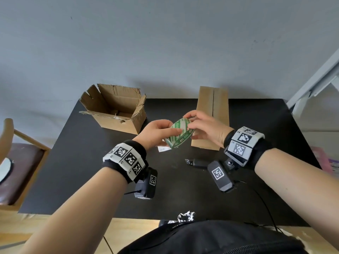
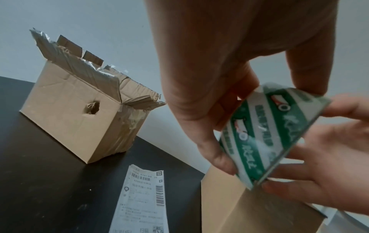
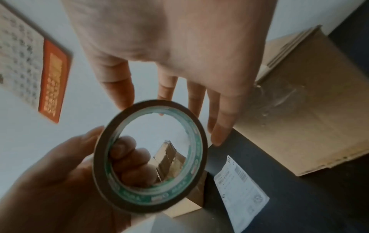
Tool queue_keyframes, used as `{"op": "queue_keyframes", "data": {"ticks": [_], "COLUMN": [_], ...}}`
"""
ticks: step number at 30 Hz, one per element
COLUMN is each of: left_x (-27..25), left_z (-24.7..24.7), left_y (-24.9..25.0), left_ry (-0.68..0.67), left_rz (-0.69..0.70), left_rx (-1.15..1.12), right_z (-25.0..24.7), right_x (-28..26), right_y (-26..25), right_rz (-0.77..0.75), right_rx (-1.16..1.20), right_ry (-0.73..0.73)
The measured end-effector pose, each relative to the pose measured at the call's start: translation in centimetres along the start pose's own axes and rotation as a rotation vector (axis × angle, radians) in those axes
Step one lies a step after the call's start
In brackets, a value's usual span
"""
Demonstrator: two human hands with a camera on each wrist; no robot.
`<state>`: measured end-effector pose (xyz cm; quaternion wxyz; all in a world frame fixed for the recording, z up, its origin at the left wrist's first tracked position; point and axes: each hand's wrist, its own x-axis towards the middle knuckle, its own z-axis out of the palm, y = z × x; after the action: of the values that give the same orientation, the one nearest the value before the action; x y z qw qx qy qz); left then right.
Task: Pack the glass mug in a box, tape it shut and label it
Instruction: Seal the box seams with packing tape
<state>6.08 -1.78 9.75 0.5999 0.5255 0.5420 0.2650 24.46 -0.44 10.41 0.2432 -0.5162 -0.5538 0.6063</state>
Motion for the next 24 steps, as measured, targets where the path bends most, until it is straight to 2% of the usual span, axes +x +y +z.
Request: {"op": "queue_keyframes", "data": {"ticks": [2,4,8,11,14,18,24], "left_x": [0.2,0.4,0.8,1.3,1.4,1.6,2.0], "left_z": [-0.1,0.0,1.1,2.0,2.1,1.7,1.6], "left_y": [0.3,0.3,0.6,0.8,1.4,1.7,1.4], "left_ry": [-0.013,-0.001,0.121,0.184,0.140,0.035,0.048], "left_rz": [0.005,0.019,0.049,0.064,0.136,0.102,-0.012], "left_rx": [-0.044,-0.141,-0.281,-0.125,0.030,-0.171,-0.400], "right_z": [-0.3,-0.6,-0.8,-0.8,-1.2,-2.0,-2.6], "right_x": [0.1,0.0,-0.1,0.2,0.1,-0.3,-0.7], "right_y": [-0.1,-0.2,-0.3,-0.1,-0.1,0.1,0.2], "right_rz": [0.068,0.101,0.059,-0.003,-0.023,-0.030,-0.030], "right_rx": [0.215,0.304,0.233,0.136,0.088,0.189,0.309], "right_ry": [-0.051,-0.074,0.005,0.128,0.124,0.047,-0.010]}}
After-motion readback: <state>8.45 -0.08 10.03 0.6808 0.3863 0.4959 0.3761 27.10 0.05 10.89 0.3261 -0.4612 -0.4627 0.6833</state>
